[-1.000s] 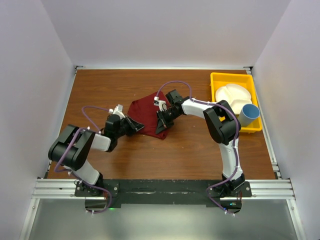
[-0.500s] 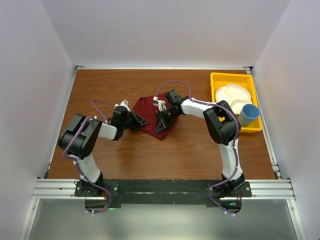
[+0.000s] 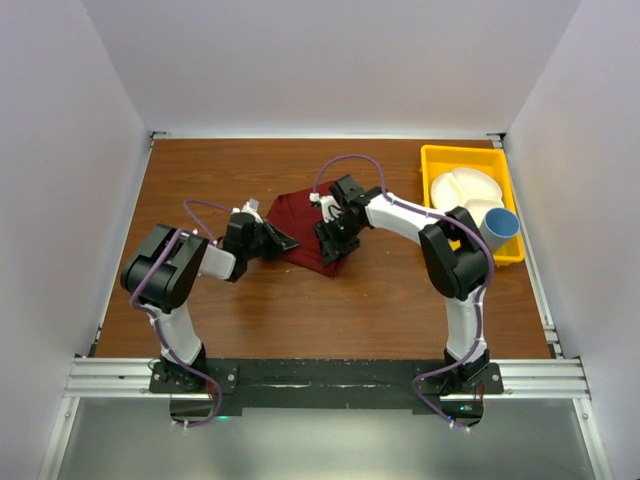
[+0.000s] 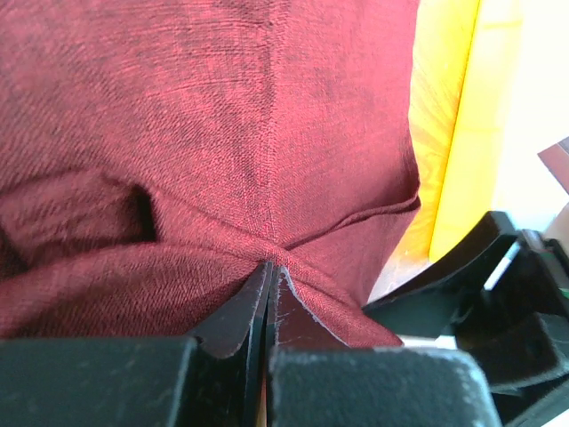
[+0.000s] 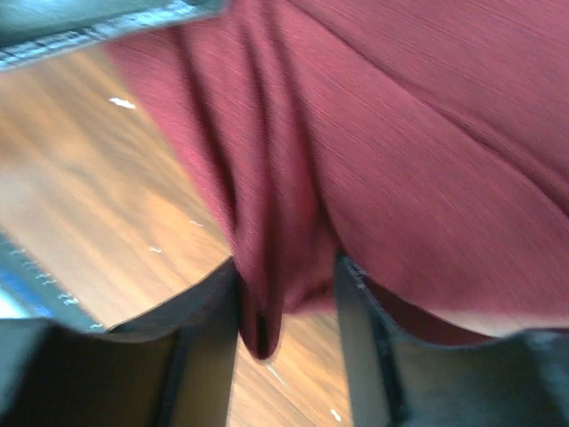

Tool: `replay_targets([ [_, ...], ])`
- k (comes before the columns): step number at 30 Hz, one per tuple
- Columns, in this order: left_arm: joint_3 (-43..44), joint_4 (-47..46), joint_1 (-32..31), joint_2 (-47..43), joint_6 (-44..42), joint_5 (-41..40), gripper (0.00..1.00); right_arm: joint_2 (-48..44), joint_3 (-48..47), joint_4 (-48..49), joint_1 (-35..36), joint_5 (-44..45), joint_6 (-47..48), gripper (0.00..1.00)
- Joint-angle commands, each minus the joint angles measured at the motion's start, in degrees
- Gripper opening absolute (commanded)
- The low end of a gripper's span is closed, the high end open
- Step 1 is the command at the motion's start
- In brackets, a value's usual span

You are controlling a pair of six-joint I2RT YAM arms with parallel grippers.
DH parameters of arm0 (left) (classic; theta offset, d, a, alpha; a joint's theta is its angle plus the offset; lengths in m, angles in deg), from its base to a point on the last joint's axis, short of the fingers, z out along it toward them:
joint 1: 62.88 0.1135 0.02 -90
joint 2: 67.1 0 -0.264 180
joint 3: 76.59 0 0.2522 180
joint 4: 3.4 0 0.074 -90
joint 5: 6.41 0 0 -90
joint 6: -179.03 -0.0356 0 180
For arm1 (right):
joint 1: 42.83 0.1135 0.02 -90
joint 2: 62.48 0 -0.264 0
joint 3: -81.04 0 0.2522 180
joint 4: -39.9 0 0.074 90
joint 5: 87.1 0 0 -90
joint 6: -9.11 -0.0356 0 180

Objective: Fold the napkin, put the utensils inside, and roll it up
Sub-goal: Roll the napkin with the utensil

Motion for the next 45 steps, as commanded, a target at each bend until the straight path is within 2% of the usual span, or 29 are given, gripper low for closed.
replay_targets([
  [1, -2.6, 18.4, 0.2, 5.5, -5.8, -7.9, 0.00, -6.0, 0.1, -4.8, 1.1, 16.8, 4.3, 0.57],
  [3, -1.9, 19.6, 0.2, 5.5, -5.7, -7.7, 0.00, -8.7, 0.0, -3.5, 2.7, 20.3, 6.3, 0.59],
  [5, -1.3, 20.4, 0.2, 5.5, -5.6, -7.3, 0.00, -11.5, 3.1, 2.2, 7.5, 23.8, 9.1, 0.62],
  [6, -0.7, 21.3, 0.2, 5.5, -5.6, -7.0, 0.00, -15.0, 5.4, 5.7, 12.2, 26.1, 13.0, 0.66],
  [7, -0.4, 21.9, 0.2, 5.6, -5.7, -6.9, 0.00, -16.3, 7.9, 13.5, 14.1, 28.1, 14.8, 0.70],
  [9, 0.4, 23.3, 0.2, 5.4, -6.1, -6.8, 0.00, -16.7, 10.7, 17.6, 17.1, 30.4, 17.4, 0.73],
  [17, 1.0, 24.7, 0.3, 5.4, -6.5, -5.5, 0.00, -7.7, 7.9, 22.1, 20.6, 33.5, 24.1, 0.73],
  [23, 1.0, 24.3, 0.3, 5.3, -6.8, -4.6, 0.00, -3.4, 7.5, 24.5, 20.5, 34.2, 26.2, 0.71],
  [28, 0.5, 24.1, 0.6, 4.9, -7.2, -4.2, 0.00, -1.3, 7.9, 24.7, 20.3, 33.7, 25.9, 0.69],
  [33, -0.6, 23.3, 1.1, 4.5, -7.2, -3.5, 0.00, 0.4, 7.0, 23.1, 16.9, 30.2, 22.7, 0.66],
  [37, -1.8, 22.9, 1.7, 3.1, -7.3, -2.8, 0.00, 2.2, 6.4, 20.7, 15.1, 27.8, 19.2, 0.60],
  [43, -3.4, 22.7, 2.4, 0.3, -7.5, -1.4, 0.00, 6.8, 6.3, 16.6, 13.7, 24.1, 14.5, 0.34],
  [44, -3.7, 22.5, 2.6, -0.1, -7.4, -1.0, 0.00, 7.6, 6.4, 16.2, 13.7, 22.3, 13.8, 0.26],
  [45, -3.9, 22.2, 2.8, -1.8, -7.7, -0.3, 0.00, 8.4, 6.1, 15.6, 13.6, 20.9, 12.8, 0.22],
])
